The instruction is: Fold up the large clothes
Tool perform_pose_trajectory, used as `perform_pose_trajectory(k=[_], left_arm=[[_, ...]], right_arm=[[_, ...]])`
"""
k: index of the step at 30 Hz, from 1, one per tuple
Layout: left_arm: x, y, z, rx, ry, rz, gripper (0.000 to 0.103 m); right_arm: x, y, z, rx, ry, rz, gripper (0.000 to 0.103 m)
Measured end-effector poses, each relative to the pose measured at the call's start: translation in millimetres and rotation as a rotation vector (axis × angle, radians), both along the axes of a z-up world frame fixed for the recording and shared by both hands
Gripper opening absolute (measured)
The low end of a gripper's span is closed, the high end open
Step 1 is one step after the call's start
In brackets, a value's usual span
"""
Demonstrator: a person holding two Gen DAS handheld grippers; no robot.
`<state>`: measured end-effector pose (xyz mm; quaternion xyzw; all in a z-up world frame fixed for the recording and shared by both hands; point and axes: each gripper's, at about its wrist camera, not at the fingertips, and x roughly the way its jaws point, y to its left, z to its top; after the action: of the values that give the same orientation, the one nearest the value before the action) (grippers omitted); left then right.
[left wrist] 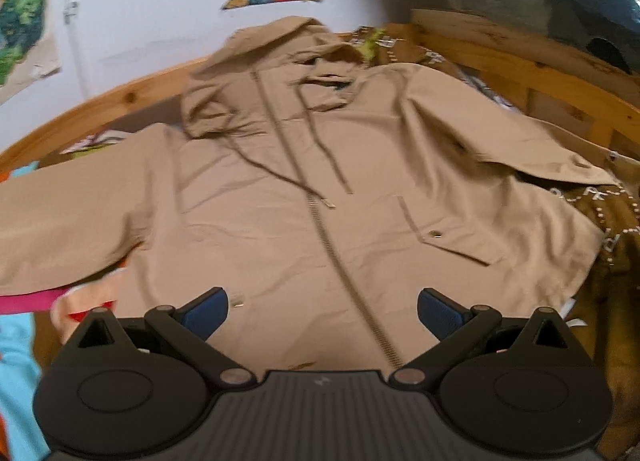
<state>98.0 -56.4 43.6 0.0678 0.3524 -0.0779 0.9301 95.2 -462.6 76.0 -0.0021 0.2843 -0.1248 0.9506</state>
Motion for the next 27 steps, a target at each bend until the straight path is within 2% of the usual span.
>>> perform_pose_trajectory(k=[3, 5, 8, 10, 14, 17, 18, 20, 21, 22, 24, 27], left_arm=[[5, -8, -13, -0.027, 0.016, -0.046, 0.103], [7, -13, -23, -0.029, 0.02, -0.078, 0.103], [7, -17, -33, -0.013, 0.019, -0.119, 0.103], [6, -17, -37, -0.001, 0.012, -0.139, 0.103], [4, -9, -38, 0.005, 0.0, -0.142, 0.103], [5, 0, -38, -0.007, 0.001, -0.125, 0.103], [5, 3, -38, -0.012, 0.001, -0.118, 0.103], [5, 7, -36, -0.022, 0.0, -0.11, 0.103], [5, 9, -35, -0.027, -0.003, -0.109, 0.103], [5, 10, -33, -0.034, -0.009, -0.111, 0.103], [3, 12, -27, -0.056, -0.031, -0.127, 0.103], [0, 14, -16, -0.134, -0.072, -0.194, 0.103]], right_arm=[[29, 3, 0, -0.28, 0.085, 0.144, 0.076], [50, 4, -7, -0.474, 0.139, 0.202, 0.069], [76, 0, -18, -0.664, 0.206, 0.256, 0.061], [95, -2, -29, -0.76, 0.284, 0.277, 0.051], [125, -7, -56, -0.906, 0.424, 0.34, 0.041], [137, -9, -69, -0.993, 0.493, 0.36, 0.02], [139, -10, -71, -1.022, 0.505, 0.365, 0.004], [140, -12, -64, -1.02, 0.511, 0.376, 0.001], [140, -12, -54, -0.971, 0.504, 0.377, 0.0], [139, -12, -40, -0.904, 0.49, 0.374, 0.0], [134, -8, -1, -0.697, 0.443, 0.388, 0.0], [122, 8, 54, -0.439, 0.347, 0.466, 0.0]])
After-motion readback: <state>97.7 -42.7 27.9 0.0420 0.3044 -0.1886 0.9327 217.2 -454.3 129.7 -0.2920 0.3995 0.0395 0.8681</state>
